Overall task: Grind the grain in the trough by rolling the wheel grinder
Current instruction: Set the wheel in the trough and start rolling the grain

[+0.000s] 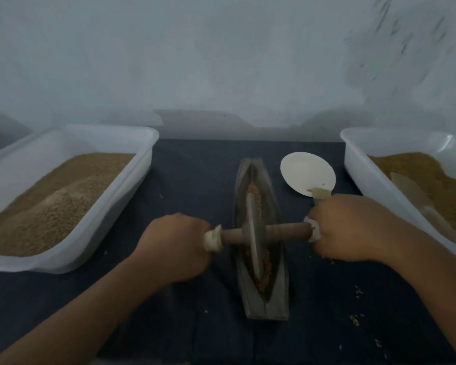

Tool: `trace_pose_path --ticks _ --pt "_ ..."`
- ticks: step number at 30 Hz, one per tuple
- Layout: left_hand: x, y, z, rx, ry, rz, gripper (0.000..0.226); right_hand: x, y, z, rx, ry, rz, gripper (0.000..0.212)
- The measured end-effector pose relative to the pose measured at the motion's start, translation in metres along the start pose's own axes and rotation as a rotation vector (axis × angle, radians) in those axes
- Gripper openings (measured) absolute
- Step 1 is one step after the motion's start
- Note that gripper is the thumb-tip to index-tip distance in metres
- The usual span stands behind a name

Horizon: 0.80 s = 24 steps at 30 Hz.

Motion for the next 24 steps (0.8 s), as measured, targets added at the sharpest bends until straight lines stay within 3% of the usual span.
trace_pose_path --ticks 6,10,12,15,18,24 --pt "0.092 -0.002 -0.007 0.091 -0.022 -0.148 0.026 0.078 0.010 -0.009 -0.042 0.223 0.185 0.024" --pt "0.119 0.004 -0.021 0.113 -0.075 -0.094 0.023 0.088 0.016 0.001 0.041 0.067 0.221 0.026" --pt "0.092 0.005 -0.020 0.105 -0.108 -0.023 0.026 0.062 0.013 0.007 0.094 -0.038 0.162 0.024" --pt "0.035 0.005 -0.015 0.121 -0.024 0.104 0.027 0.004 0.006 0.015 0.157 -0.082 0.030 0.019" --pt "0.029 0.004 -0.012 0.130 0.032 0.121 0.029 -0.002 0.006 0.021 0.122 -0.021 0.030 0.022" --pt "0.115 -0.001 -0.009 0.082 -0.031 -0.121 0.021 0.080 0.013 -0.008 0.037 0.237 0.231 0.027"
Point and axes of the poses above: each hand's wrist, its own x-axis towards the middle knuckle, its own z-axis out of the palm, y = z × x, the point moved 4 cm from there along x, towards the middle knuckle, and after that the axes turned 2 degrees about z, right-handed, at the moved point
